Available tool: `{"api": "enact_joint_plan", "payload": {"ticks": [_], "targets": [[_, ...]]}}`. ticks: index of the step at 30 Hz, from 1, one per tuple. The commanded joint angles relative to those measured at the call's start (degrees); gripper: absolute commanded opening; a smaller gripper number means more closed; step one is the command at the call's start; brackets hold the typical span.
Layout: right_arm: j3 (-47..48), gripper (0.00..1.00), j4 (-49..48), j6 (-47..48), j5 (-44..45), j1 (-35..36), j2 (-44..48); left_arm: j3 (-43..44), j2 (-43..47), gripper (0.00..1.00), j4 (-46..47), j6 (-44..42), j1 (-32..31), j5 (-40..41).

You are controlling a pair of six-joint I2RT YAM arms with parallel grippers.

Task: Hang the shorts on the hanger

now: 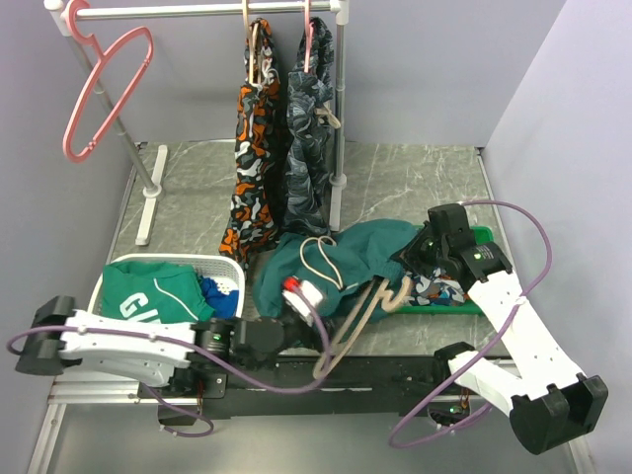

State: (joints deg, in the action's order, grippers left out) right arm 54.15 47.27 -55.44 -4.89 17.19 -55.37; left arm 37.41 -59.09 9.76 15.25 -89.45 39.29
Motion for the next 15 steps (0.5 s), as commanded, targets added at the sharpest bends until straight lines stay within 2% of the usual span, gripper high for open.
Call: {"api": "enact_joint_plan", "payload": {"ticks": [1, 2, 3, 5, 6, 8, 12, 15], "targets": [[1.0, 0.0, 3.0, -0.5, 3.6, -0.2, 1.3, 6.3, 8.2, 0.76, -14.8, 16.6, 0.2, 8.3], [1.8, 0.0, 4.0, -0.9, 3.7, -0.3, 1.1, 7.0, 9.0, 0.76, -22.7, 19.8, 0.4, 10.2], [2.4, 0.0, 4.8, -1.3, 3.7, -0.4, 0.9, 8.2, 9.7, 0.76, -26.2, 25.5, 0.7, 10.3], [4.5, 0.0, 7.1, -1.3, 4.1, -0.5, 0.2, 9.3, 8.9, 0.75, -35.5, 30.3, 2.2, 7.8], [5.2, 0.0, 7.6, -1.2, 4.0, -0.5, -0.2, 9.8, 8.2, 0.75, -37.8, 34.4, 2.7, 7.0], [6.0, 0.0, 8.0, -1.4, 2.3, -0.5, -0.8, 9.6, 5.5, 0.77, -41.6, 36.9, 3.4, 5.3], [6.2, 0.0, 7.5, -2.6, -0.8, -0.5, -1.2, 9.1, 0.5, 0.78, -42.5, 39.4, 5.4, -1.2], [6.8, 0.0, 8.3, -4.0, -1.0, -0.6, -1.7, 8.4, -2.2, 0.73, -40.6, 39.1, 8.1, -4.4]]}}
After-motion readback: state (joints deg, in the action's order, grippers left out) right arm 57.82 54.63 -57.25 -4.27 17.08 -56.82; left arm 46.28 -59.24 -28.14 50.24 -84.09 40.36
